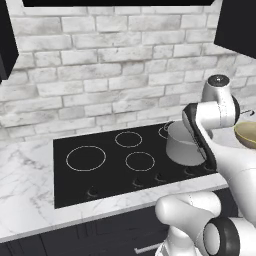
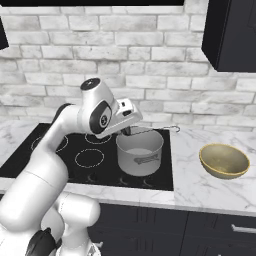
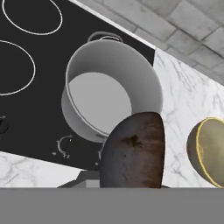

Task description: Open the cabinet and move the ladle to the pot. Then close the cabinet.

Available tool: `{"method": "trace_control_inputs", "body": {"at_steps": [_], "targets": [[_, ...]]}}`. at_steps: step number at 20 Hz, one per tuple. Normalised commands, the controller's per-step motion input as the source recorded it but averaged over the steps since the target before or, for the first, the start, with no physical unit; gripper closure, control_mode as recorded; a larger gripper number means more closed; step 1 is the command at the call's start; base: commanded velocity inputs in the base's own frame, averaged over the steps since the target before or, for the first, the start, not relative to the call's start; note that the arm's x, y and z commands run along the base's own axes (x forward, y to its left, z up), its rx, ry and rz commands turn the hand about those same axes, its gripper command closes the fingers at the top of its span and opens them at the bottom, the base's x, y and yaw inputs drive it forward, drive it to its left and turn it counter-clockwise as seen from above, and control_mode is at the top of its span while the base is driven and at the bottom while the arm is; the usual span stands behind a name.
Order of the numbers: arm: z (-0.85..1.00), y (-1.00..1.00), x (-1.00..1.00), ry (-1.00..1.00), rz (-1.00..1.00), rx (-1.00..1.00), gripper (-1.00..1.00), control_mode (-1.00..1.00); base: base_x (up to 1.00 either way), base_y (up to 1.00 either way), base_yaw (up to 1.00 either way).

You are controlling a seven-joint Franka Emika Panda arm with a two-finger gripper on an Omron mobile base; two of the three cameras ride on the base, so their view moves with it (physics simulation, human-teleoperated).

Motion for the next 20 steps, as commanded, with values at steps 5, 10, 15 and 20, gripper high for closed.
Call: {"method": "trace_control_inputs", "body": {"at_steps": [5,10,15,20], "targets": [[-0.19,0.0,0.09,0.09,0.0,0.0,1.0,-1.0,0.0,0.0,0.0],[-0.19,0.0,0.17,0.13,0.0,0.0,1.0,-1.0,0.0,0.0,0.0],[-0.14,0.0,0.27,0.16,0.01,0.0,1.0,-1.0,0.0,0.0,0.0],[-0.17,0.0,0.28,0.14,0.02,0.0,1.0,-1.0,0.0,0.0,0.0]]}}
